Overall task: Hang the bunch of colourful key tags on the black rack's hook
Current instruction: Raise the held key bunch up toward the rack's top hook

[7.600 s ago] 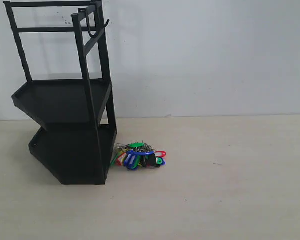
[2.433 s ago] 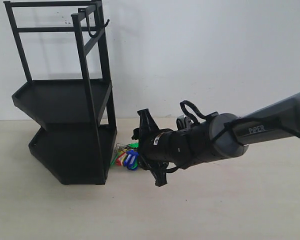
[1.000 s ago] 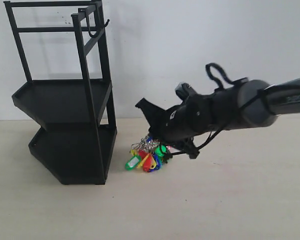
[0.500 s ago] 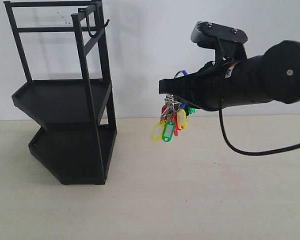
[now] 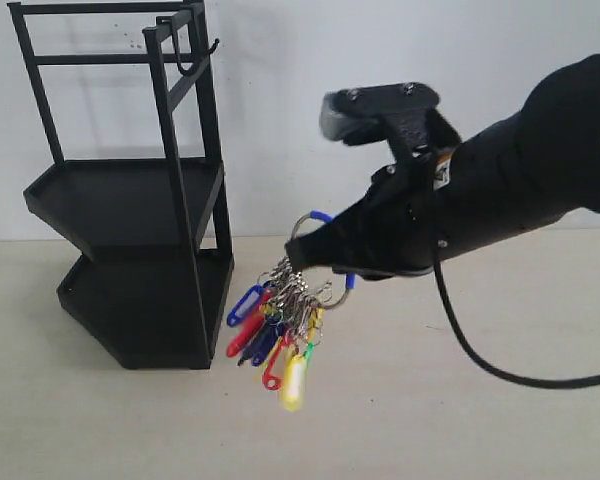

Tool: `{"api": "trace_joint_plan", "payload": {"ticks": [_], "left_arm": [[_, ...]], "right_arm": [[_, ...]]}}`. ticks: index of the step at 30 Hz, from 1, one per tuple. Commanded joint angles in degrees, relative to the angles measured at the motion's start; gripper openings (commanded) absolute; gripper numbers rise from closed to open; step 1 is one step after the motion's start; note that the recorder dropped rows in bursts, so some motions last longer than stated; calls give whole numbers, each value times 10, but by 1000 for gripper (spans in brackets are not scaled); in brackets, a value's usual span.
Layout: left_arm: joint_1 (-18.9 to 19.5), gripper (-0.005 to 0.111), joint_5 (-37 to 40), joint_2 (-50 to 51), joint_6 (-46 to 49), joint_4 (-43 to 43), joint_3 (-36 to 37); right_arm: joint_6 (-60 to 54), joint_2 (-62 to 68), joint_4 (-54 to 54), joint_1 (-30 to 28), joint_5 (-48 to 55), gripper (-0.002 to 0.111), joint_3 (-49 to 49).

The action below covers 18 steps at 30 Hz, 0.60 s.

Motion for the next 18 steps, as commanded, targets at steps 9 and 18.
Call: {"api": "trace_joint_plan", "payload": {"ticks": [9, 18], "left_arm": [[-1, 4, -5, -1, 1, -2, -1], [-1, 4, -5, -1, 1, -2, -1]], "right_arm": [[194, -26, -150, 0, -3, 0, -52], [29, -26, -177, 69, 45, 0, -88]]}}
